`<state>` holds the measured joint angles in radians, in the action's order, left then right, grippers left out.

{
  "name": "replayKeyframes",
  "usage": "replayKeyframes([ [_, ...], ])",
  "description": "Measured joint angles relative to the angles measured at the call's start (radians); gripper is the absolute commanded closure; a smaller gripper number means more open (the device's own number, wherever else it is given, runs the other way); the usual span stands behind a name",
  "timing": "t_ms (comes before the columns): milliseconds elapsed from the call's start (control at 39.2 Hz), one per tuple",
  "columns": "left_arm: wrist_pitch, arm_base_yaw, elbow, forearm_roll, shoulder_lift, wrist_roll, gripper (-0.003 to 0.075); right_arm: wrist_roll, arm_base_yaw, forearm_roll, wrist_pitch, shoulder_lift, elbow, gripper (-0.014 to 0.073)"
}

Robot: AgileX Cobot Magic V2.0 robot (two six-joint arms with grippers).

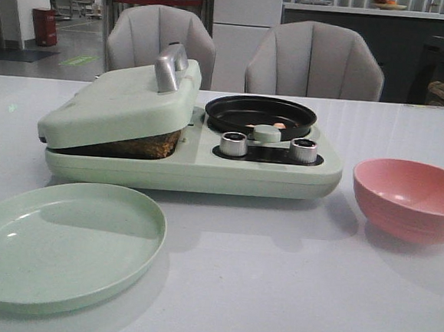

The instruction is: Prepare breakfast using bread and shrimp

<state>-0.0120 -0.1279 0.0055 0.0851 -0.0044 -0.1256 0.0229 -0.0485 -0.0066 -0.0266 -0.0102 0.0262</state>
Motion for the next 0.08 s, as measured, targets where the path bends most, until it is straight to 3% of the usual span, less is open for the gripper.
replayKeyframes([
  [76,0.000,0.000,0.000,0.000,0.000,-0.001,0.0606,0.000,0.000,0.000,0.000,0.000,0.000,0.0441],
])
